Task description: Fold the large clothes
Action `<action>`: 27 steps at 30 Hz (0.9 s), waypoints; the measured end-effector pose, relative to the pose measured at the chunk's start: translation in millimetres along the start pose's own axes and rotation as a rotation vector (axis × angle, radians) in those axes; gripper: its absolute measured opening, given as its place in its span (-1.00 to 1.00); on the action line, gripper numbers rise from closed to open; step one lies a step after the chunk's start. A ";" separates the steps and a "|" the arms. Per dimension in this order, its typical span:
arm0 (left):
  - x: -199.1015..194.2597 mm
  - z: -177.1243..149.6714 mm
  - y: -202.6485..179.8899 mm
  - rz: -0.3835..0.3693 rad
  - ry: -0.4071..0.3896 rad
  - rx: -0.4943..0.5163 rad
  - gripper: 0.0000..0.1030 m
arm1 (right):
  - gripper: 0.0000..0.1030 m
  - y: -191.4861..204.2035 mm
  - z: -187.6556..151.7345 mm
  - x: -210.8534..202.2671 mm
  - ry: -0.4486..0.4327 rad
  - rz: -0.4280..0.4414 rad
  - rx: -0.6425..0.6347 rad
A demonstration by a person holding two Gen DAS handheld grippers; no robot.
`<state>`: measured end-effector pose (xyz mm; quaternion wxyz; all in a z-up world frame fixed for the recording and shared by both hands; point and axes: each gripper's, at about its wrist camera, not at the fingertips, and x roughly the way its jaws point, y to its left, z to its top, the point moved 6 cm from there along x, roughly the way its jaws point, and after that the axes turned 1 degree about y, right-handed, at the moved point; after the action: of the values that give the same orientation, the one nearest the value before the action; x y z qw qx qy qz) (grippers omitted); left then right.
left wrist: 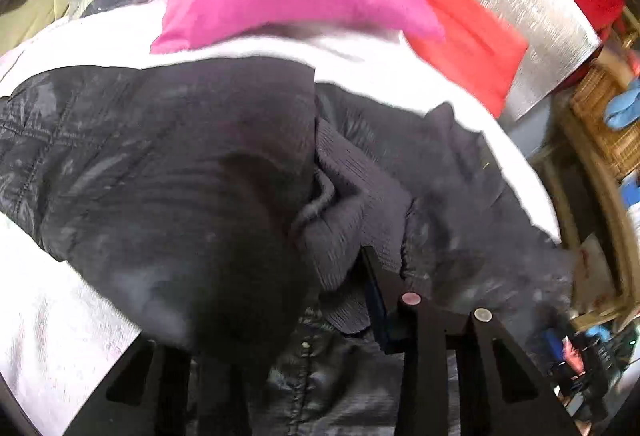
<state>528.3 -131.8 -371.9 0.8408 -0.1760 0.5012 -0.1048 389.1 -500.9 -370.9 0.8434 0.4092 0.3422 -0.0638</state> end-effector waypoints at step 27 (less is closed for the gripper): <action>-6.7 -29.4 9.6 -0.058 0.101 0.070 -0.21 | -0.66 -48.7 45.9 -9.9 0.011 -0.257 -0.086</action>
<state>499.3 -126.2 -383.1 0.8166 -0.1554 0.5339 -0.1551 386.8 -568.3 -376.4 0.8431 0.3258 0.3990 -0.1543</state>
